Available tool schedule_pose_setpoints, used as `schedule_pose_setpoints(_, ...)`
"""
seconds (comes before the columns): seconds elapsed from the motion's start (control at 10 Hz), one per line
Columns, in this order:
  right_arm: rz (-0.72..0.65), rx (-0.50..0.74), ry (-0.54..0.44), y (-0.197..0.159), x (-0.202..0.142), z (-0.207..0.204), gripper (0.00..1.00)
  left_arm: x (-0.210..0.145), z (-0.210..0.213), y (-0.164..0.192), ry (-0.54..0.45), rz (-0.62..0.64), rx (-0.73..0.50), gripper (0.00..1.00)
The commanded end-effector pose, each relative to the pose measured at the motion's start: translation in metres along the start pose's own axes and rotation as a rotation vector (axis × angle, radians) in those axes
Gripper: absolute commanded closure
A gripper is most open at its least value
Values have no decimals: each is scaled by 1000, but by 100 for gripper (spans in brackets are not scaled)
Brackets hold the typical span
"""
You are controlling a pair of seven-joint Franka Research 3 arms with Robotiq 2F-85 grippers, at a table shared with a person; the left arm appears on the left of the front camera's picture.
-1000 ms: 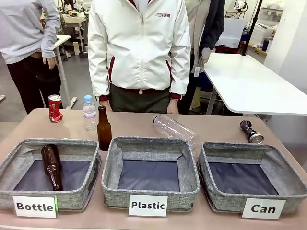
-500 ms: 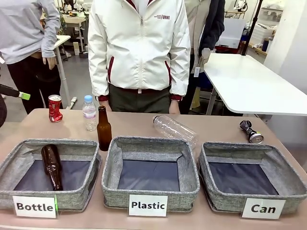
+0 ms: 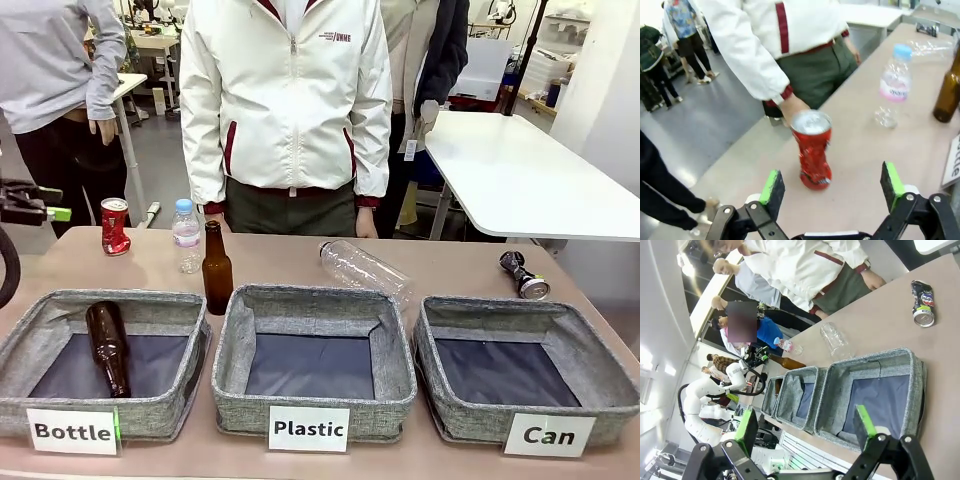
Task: Sort the can waste into the basket.
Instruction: Pick up the can waste from the table and place it in the right Fabric basket.
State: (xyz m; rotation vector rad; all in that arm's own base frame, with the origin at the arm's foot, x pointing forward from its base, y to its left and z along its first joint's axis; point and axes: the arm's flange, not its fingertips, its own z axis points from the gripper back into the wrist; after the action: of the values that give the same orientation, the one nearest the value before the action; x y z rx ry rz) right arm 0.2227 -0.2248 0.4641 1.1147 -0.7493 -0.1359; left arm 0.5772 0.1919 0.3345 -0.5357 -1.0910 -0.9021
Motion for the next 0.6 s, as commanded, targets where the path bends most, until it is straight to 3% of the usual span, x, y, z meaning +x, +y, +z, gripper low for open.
schedule_pose_setpoints(0.0, 26, 18, -17, 0, 2, 1, 0, -10, -2, -1, 92, 12, -35, 0)
schedule_pose_setpoints(0.1, 26, 18, -17, 0, 2, 1, 0, -4, -5, 4, 156, 113, 103, 0)
schedule_pose_setpoints(0.2, 26, 18, -17, 0, 2, 1, 0, -12, -3, -3, 34, 7, -20, 0)
schedule_pose_setpoints(0.5, 26, 18, -17, 0, 2, 1, 0, -16, -6, 0, 77, 37, 9, 0)
